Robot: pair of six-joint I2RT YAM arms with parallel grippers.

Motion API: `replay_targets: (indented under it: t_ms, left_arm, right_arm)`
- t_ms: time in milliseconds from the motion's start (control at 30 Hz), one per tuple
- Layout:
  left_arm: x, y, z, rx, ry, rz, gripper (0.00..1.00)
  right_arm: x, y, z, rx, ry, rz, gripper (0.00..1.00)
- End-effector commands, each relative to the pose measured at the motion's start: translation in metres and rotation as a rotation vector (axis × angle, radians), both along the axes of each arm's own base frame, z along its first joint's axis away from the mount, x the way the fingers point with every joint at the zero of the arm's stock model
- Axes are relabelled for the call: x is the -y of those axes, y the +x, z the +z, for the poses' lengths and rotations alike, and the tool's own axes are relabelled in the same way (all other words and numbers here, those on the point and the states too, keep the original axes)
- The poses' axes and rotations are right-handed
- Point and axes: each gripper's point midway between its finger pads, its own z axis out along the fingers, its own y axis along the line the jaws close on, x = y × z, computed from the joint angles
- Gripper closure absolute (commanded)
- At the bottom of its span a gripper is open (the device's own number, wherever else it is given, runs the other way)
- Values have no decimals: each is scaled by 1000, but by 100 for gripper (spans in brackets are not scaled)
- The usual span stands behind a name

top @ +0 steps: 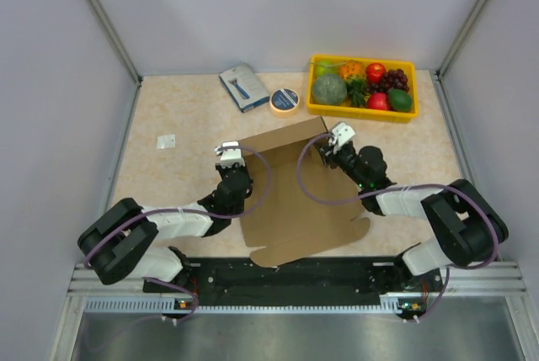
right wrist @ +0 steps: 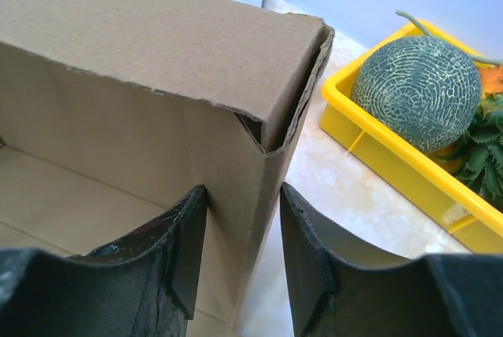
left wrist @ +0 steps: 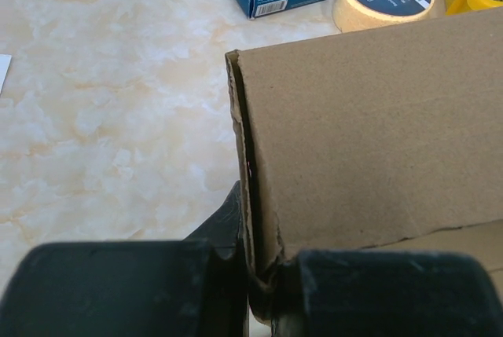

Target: Fold the paper box

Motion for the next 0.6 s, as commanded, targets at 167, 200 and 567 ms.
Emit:
replay_targets:
  t_ms: [167, 200, 567]
  left_arm:
    - [12, -15, -21, -94, 62, -114, 100]
    - [12, -15, -21, -95, 63, -116, 100]
    - [17, -15, -14, -92, 39, -129, 100]
  right_arm:
    - [-25, 24, 35, 102, 49, 35, 79]
    - [-30, 25, 37, 103, 48, 45, 85]
    - [-25, 17, 37, 210, -7, -150, 96]
